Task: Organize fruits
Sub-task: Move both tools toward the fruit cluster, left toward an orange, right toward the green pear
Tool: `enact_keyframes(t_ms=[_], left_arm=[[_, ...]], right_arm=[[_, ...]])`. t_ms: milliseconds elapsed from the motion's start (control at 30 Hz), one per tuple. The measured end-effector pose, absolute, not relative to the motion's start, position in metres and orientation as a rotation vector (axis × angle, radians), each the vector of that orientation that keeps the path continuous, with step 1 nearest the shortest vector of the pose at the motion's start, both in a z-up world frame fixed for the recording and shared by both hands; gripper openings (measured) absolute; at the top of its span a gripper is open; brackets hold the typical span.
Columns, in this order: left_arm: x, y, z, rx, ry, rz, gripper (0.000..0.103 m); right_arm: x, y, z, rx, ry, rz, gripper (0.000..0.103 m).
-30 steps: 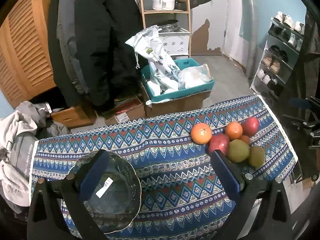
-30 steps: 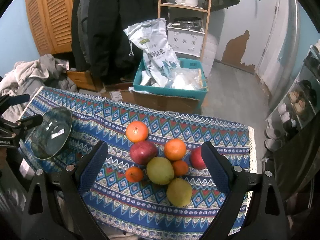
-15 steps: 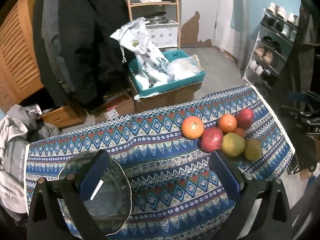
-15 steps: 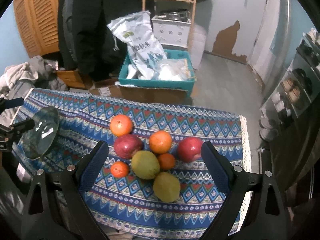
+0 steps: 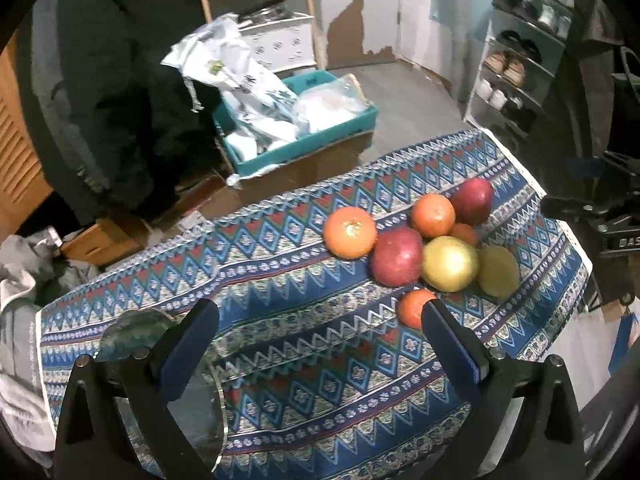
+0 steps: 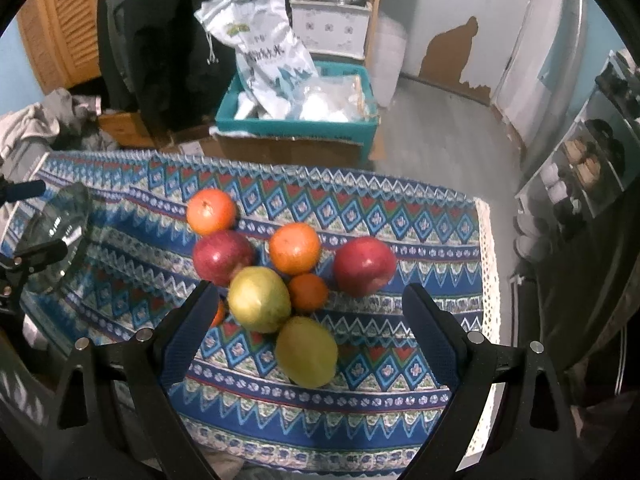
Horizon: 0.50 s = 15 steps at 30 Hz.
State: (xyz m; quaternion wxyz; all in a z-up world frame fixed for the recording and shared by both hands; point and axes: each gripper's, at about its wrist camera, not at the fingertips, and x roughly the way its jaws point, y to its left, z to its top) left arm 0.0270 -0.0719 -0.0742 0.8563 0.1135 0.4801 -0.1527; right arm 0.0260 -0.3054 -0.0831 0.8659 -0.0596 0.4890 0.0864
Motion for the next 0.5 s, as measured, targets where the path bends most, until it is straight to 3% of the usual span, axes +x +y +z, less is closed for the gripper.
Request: enact_keyframes(t_ms=[500], left_arm=[[0.044,-0.127,-0.121,0.270,1.116,-0.367,0.102]], right_arm=[[0.037,-0.310,-0.147,-0.175,1.166,0.201,0.090]])
